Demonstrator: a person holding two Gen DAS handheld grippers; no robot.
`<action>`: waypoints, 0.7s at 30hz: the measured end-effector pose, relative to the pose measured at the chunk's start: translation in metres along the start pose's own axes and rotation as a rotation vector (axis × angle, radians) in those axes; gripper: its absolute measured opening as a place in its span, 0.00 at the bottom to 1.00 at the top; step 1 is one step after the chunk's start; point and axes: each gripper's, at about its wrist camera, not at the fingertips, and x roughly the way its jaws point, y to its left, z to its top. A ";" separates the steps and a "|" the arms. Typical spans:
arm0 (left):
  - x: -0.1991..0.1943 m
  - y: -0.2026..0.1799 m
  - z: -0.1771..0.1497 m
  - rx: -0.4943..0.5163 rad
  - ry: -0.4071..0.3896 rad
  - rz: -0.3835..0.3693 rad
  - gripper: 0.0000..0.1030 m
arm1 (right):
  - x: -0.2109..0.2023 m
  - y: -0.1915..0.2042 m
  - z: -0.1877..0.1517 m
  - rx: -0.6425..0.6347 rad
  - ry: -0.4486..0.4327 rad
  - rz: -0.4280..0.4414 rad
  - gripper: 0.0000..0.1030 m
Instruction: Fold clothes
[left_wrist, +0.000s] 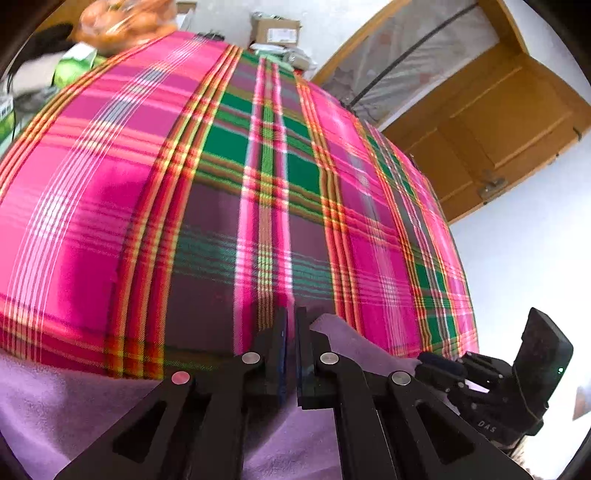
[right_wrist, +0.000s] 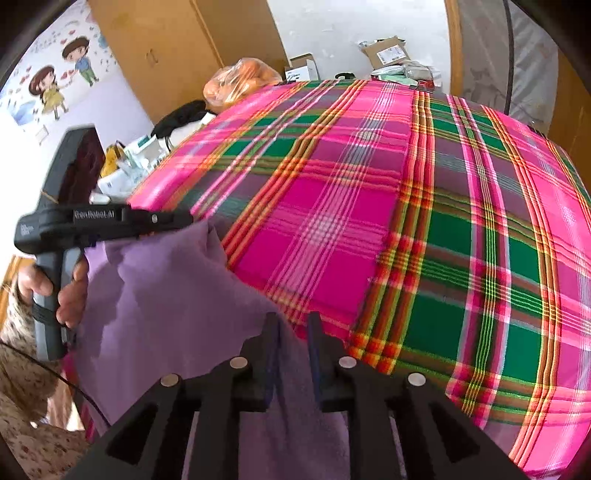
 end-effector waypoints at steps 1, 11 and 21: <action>-0.002 0.003 0.000 -0.017 0.003 -0.003 0.04 | -0.002 0.000 0.001 0.009 -0.011 0.011 0.16; -0.065 0.036 -0.001 -0.098 -0.119 0.063 0.22 | 0.036 0.032 0.049 0.063 0.017 0.262 0.22; -0.149 0.136 -0.012 -0.379 -0.241 0.251 0.25 | 0.079 0.038 0.066 0.153 0.114 0.344 0.22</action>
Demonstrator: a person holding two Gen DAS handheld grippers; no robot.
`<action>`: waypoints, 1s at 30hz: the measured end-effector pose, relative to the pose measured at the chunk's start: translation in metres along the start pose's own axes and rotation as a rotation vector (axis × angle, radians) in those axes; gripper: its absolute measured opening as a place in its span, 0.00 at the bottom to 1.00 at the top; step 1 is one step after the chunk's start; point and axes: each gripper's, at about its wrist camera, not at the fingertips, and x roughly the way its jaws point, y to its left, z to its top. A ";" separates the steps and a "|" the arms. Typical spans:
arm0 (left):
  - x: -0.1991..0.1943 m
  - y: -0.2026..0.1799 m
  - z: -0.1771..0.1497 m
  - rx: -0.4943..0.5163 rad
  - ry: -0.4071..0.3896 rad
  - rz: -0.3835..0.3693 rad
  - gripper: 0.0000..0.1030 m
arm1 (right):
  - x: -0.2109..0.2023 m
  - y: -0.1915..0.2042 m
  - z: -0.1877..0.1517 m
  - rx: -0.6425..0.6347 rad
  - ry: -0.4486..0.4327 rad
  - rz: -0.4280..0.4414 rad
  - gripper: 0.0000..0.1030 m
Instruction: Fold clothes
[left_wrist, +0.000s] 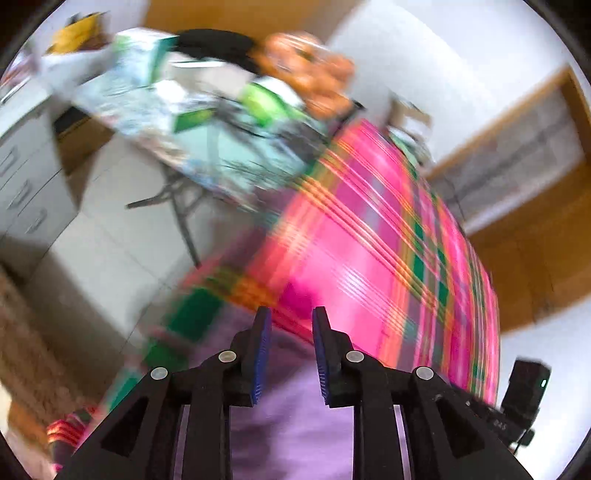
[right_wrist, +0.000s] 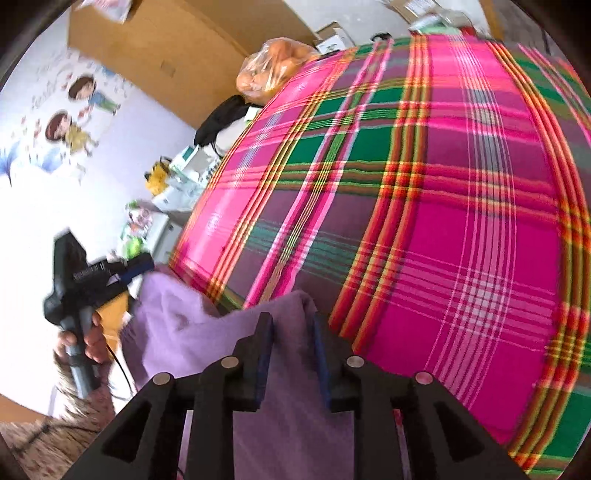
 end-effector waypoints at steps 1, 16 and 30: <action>-0.002 0.009 0.001 -0.029 0.002 0.001 0.28 | 0.000 -0.002 0.001 0.017 -0.003 0.016 0.22; 0.002 0.051 0.007 -0.190 0.105 -0.139 0.35 | 0.001 0.004 -0.001 0.011 -0.006 -0.016 0.22; 0.006 0.043 -0.003 -0.198 0.205 -0.223 0.34 | 0.000 0.002 -0.003 0.047 -0.038 -0.032 0.16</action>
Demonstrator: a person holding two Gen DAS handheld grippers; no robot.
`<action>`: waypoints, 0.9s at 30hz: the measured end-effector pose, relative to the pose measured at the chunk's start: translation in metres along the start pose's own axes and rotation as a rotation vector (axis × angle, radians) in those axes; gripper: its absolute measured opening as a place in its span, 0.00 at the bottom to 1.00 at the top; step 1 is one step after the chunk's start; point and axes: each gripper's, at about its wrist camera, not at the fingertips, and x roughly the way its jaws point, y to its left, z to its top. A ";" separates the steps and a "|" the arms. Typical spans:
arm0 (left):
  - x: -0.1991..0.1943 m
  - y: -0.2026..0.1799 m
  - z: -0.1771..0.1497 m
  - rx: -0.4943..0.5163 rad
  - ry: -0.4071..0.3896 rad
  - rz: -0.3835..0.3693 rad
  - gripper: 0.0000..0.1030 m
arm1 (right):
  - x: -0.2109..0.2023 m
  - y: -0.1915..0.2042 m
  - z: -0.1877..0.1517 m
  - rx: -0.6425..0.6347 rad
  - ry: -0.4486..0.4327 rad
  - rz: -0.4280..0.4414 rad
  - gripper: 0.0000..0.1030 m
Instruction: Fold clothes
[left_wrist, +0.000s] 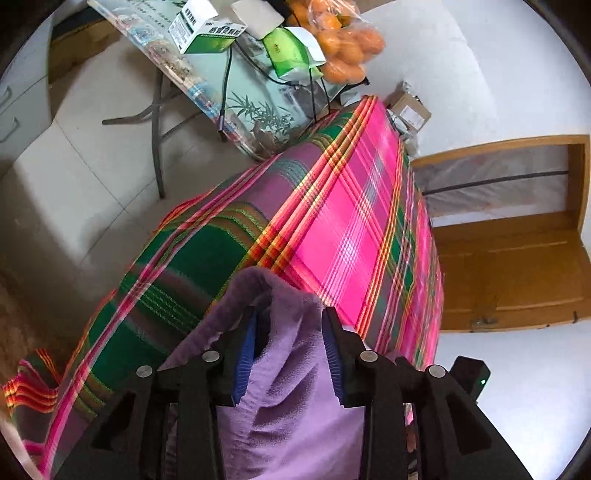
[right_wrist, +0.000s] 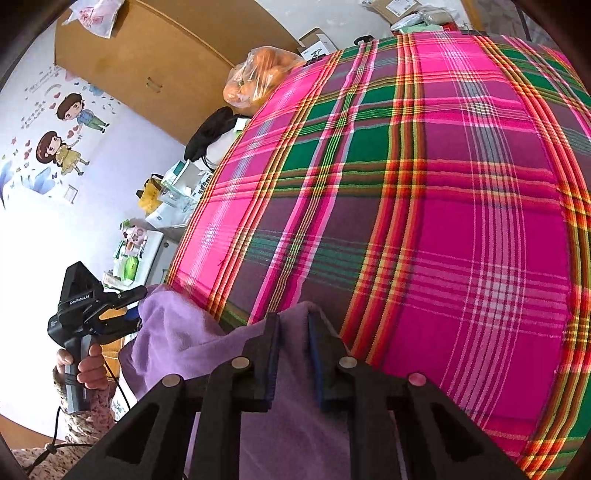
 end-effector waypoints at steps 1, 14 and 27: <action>0.001 0.000 0.000 -0.001 0.002 -0.002 0.34 | 0.001 0.001 0.000 -0.004 0.001 -0.005 0.16; -0.015 0.012 0.006 -0.019 -0.151 -0.040 0.04 | -0.018 0.004 0.000 -0.013 -0.148 -0.091 0.02; -0.006 0.025 0.009 -0.066 -0.162 -0.018 0.04 | -0.012 0.001 0.003 -0.051 -0.150 -0.255 0.01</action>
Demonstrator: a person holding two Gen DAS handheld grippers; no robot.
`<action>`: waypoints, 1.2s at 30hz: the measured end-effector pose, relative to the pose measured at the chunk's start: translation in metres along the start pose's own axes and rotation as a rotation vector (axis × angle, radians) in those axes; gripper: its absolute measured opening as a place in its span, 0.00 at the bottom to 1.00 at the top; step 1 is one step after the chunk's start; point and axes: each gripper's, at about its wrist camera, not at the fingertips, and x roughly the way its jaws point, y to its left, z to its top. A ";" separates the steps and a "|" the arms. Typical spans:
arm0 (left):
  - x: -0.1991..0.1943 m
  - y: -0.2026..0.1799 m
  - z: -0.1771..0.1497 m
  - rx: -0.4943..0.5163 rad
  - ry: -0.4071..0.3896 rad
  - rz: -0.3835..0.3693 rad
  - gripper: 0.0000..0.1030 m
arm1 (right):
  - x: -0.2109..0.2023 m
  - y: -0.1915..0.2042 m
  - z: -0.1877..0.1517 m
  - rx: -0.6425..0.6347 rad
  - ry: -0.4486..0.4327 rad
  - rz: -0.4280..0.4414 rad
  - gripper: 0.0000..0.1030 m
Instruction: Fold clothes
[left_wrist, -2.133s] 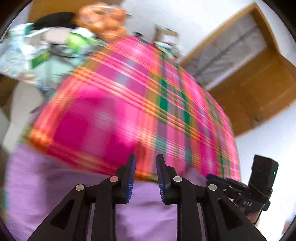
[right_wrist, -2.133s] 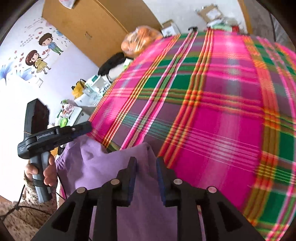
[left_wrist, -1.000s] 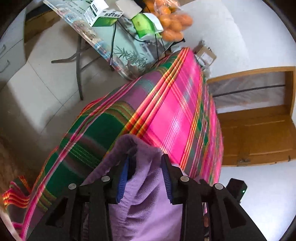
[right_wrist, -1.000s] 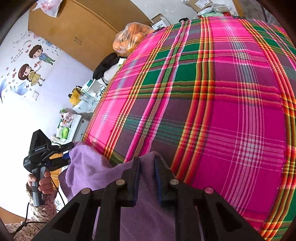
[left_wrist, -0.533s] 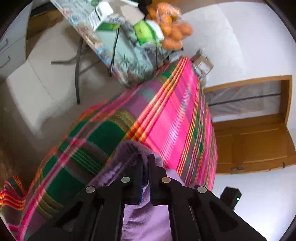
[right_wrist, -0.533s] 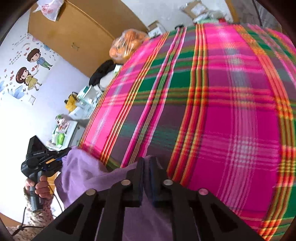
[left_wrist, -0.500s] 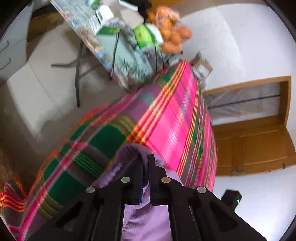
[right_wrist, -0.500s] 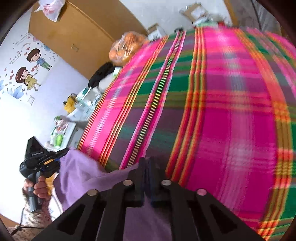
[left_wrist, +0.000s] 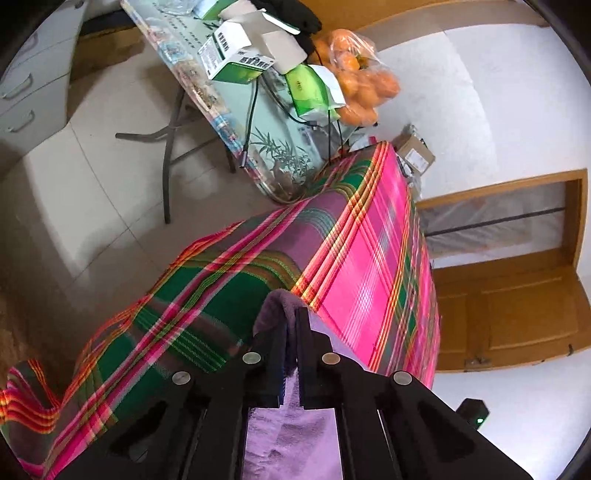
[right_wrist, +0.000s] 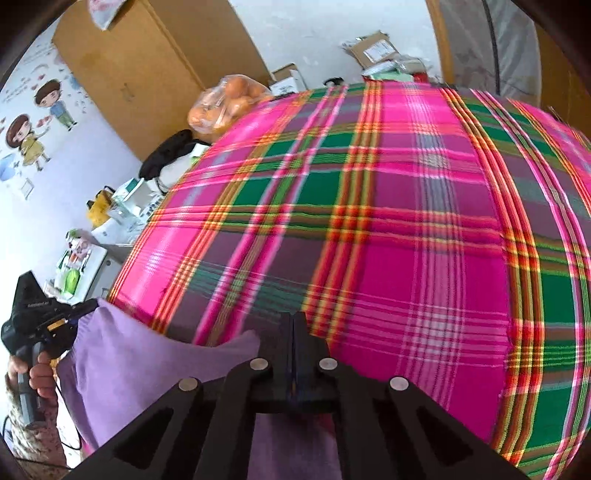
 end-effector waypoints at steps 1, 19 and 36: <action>0.000 0.000 0.000 0.002 0.003 0.005 0.05 | -0.002 -0.004 0.001 0.021 0.002 0.011 0.01; -0.052 -0.071 -0.061 0.313 -0.108 0.087 0.26 | -0.146 -0.094 -0.090 0.037 -0.145 -0.171 0.17; 0.064 -0.144 -0.183 0.576 0.336 -0.085 0.29 | -0.157 -0.079 -0.136 -0.144 -0.084 -0.232 0.32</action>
